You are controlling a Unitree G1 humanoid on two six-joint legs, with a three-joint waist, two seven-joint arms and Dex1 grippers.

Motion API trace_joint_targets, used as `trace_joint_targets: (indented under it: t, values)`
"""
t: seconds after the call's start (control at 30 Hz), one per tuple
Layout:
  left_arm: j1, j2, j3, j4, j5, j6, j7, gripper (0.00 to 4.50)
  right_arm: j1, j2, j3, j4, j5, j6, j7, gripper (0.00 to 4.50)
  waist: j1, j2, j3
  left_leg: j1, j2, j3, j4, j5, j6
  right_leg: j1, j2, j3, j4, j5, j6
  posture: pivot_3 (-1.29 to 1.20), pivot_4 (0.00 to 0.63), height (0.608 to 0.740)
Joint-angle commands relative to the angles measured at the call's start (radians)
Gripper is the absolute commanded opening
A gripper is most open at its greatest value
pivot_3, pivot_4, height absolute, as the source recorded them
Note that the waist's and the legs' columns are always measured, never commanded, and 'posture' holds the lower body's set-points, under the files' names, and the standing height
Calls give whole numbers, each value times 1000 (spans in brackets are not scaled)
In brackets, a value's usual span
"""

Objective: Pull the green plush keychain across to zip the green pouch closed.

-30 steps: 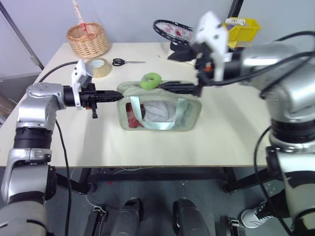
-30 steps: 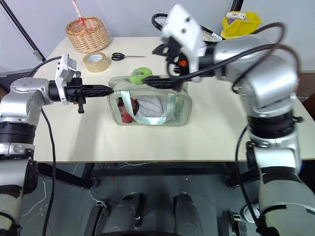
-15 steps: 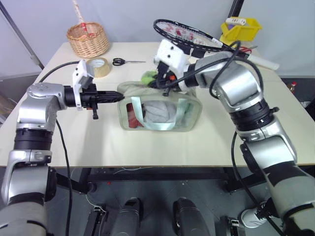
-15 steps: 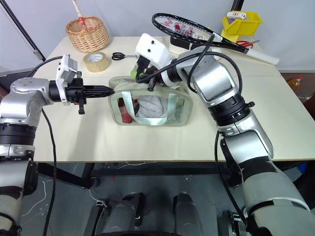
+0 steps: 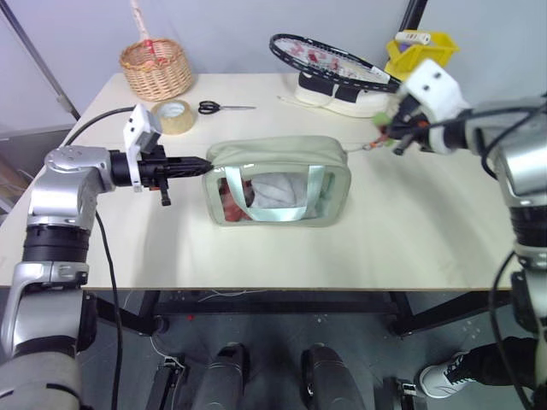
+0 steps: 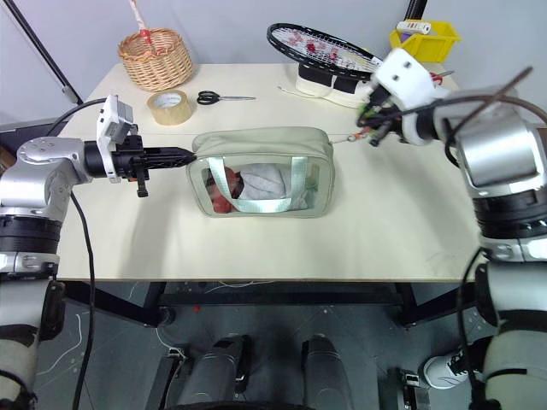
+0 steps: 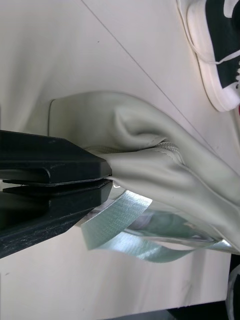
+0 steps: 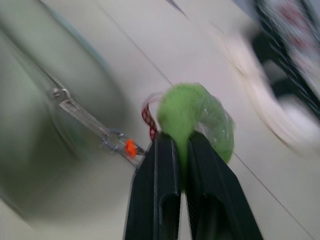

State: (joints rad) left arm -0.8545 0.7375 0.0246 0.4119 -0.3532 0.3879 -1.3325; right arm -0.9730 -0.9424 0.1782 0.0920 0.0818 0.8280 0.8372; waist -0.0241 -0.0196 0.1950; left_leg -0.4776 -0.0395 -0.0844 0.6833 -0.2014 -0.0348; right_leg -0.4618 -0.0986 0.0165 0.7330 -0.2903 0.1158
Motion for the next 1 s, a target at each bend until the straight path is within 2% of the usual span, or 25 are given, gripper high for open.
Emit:
trace_joint_targets:
  t: [0.03, 0.13, 0.27, 0.47, 0.6, 0.7, 0.8, 0.97, 1.0]
  values:
    - [17, 17, -1, 17, 14, 19, 6, 0, 63, -82, -58, 4, -81, -44, -63, 18, -4, 1, 0, 0, 0, 0, 0, 0, 0, 0, 0, 0, 0, 0, 0, 0, 150, 659]
    - [10, 19, 2, 23, 8, 24, 10, 0, 208, -99, -53, -123, -58, -19, -40, 18, 4, 1, 0, -1, 1, 0, 0, 0, 0, -1, 0, 0, 0, 0, 0, 0, 150, 659]
    - [0, 18, 5, 28, 4, 32, 19, 0, 323, -20, 2, -290, -33, 22, -50, 18, 1, 1, 0, -1, 1, 0, 1, 0, 1, 0, 0, 0, 0, 0, 0, 0, 150, 659]
    - [-11, 18, 3, 32, 3, 37, 26, 0, 355, 109, 71, -377, -41, 79, -94, 18, -16, 1, 0, 0, 2, -1, 1, 0, 1, 0, 0, 0, 0, 0, 0, 0, 150, 659]
    - [-5, 17, 5, 23, -2, 39, 28, 0, 355, 129, 90, -390, -50, 80, -96, 18, -16, 1, 0, 0, 1, -1, 1, 0, 1, 0, 0, 0, 0, 0, 0, 0, 150, 659]
    - [4, 17, 8, 10, -7, 42, 27, 0, 329, 129, 59, -377, -28, 97, -81, 18, -17, 1, 0, 0, 1, -1, 1, 0, 1, 0, 0, 0, 0, 0, 0, 0, 150, 659]
    - [12, 16, 9, -12, -16, 44, 16, 0, 303, 119, -13, -391, 35, 161, -44, 1080, -17, 1, 0, 0, 1, -2, 1, 0, 1, 0, 0, 0, 0, 0, 0, 0, 150, 659]
    - [8, 22, 6, -27, -20, 33, -2, 0, 285, 55, -161, -383, 153, 191, 49, 3518, -14, 1, 0, 0, 1, -2, 1, 0, 1, 1, 0, 0, 0, 0, 0, 0, 150, 659]
    - [6, 24, 4, -27, -19, 28, -7, 0, 283, 41, -189, -382, 177, 186, 69, 3518, -14, 1, 0, -1, 1, -2, 1, 0, 1, 1, 0, 0, 0, 0, 0, 0, 150, 659]
